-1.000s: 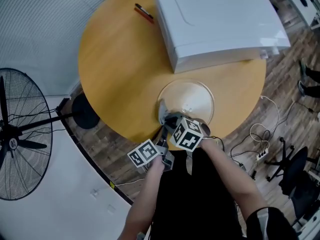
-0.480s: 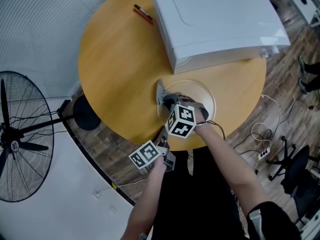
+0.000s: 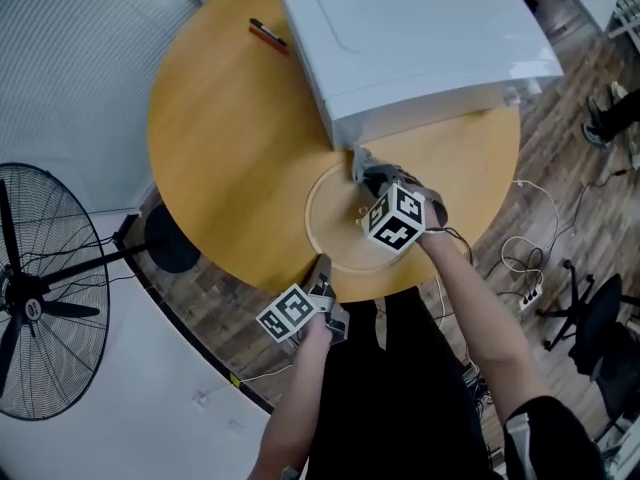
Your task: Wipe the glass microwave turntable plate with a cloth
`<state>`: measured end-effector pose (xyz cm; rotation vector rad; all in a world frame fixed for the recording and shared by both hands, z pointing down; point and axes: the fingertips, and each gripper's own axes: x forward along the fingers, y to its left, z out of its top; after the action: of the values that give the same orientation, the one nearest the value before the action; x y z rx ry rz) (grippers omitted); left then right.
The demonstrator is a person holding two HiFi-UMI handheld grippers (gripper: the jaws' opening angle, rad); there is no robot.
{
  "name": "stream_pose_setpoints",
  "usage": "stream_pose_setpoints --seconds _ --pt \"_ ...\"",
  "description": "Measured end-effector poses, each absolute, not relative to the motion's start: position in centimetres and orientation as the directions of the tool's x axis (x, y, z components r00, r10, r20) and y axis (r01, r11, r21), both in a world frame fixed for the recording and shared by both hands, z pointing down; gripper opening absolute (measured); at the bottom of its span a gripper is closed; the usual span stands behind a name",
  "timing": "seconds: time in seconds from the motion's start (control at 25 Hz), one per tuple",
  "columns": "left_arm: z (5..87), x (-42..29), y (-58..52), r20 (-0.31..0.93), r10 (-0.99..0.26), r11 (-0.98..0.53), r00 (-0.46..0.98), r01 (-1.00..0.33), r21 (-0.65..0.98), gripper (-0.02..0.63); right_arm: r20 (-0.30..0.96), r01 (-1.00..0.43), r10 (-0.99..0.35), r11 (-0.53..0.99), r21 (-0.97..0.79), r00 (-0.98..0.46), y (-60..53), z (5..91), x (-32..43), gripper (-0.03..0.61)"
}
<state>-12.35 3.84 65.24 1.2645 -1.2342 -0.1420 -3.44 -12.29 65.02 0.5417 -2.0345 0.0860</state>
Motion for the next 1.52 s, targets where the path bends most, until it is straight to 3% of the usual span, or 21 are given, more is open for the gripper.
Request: stream_pose_setpoints --seconds 0.36,0.68,1.08,1.52 --pt "65.2 -12.2 3.8 0.614 -0.679 0.378 0.403 -0.525 0.762 0.023 0.873 -0.539 -0.319 0.839 0.079 -0.368 -9.5 65.0 4.4 0.02" --pt "65.2 -12.4 3.9 0.622 -0.676 0.387 0.395 -0.529 0.756 0.023 0.892 -0.526 -0.204 0.849 -0.043 -0.403 -1.7 65.2 5.9 0.021" --pt "65.2 -12.2 3.7 0.614 -0.679 0.378 0.403 -0.526 0.762 0.023 0.843 -0.433 -0.08 0.881 -0.19 -0.532 6.8 65.1 0.1 0.02" --pt "65.3 -12.2 3.9 0.61 -0.677 0.368 0.412 -0.528 0.765 0.023 0.788 -0.279 0.043 0.922 -0.268 -0.615 5.8 64.6 -9.1 0.02"
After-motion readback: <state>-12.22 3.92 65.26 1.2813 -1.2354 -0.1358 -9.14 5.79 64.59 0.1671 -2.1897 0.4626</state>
